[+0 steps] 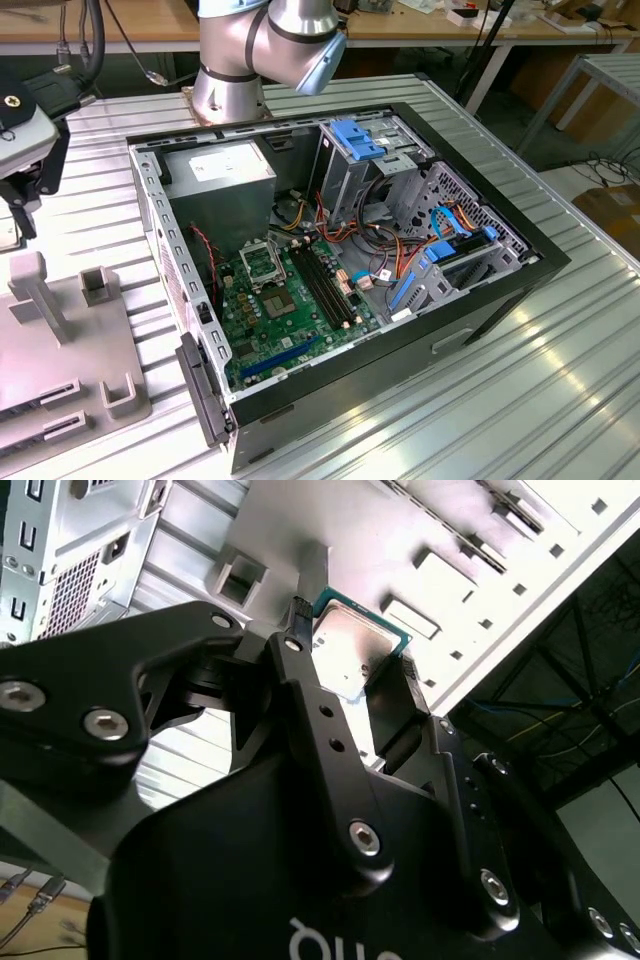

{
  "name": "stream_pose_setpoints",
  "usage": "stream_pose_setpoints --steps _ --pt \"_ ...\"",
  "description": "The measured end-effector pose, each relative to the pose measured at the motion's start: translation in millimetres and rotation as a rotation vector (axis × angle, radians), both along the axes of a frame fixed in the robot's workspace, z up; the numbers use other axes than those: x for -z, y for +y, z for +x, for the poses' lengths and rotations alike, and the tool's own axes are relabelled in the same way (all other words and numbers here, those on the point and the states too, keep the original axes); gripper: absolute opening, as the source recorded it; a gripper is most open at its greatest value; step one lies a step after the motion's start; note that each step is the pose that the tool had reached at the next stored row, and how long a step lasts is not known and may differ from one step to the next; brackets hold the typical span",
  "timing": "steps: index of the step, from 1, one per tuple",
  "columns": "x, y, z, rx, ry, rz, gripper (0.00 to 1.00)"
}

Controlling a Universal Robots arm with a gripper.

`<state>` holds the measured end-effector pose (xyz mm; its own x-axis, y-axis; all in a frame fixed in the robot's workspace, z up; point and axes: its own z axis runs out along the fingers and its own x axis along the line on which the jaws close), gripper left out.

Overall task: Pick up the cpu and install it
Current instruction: 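Pick up the cpu and move it towards the insertion slot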

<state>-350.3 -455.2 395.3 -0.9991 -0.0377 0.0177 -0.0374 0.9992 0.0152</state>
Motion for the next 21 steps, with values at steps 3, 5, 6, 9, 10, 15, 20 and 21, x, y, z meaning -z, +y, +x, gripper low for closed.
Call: stream_pose_setpoints --steps 3,5,6,9,10,15,20,21 --pt "0.0 0.0 1.0 0.0 0.0 0.0 0.47" --pt "0.0 0.0 1.4 0.0 0.0 0.0001 0.47" --pt "0.0 0.0 1.6 0.0 0.0 0.0 0.47" --pt "0.1 0.0 2.7 0.0 -0.0001 0.0001 0.47" --pt "0.0 0.0 2.9 0.0 0.0 0.0 0.47" --pt "0.0 0.0 4.4 0.0 0.0 0.0001 0.47" --pt "0.0 0.0 6.0 0.0 0.0 0.0 0.47" --pt "0.0 0.0 6.4 0.0 0.0 0.0001 0.47"
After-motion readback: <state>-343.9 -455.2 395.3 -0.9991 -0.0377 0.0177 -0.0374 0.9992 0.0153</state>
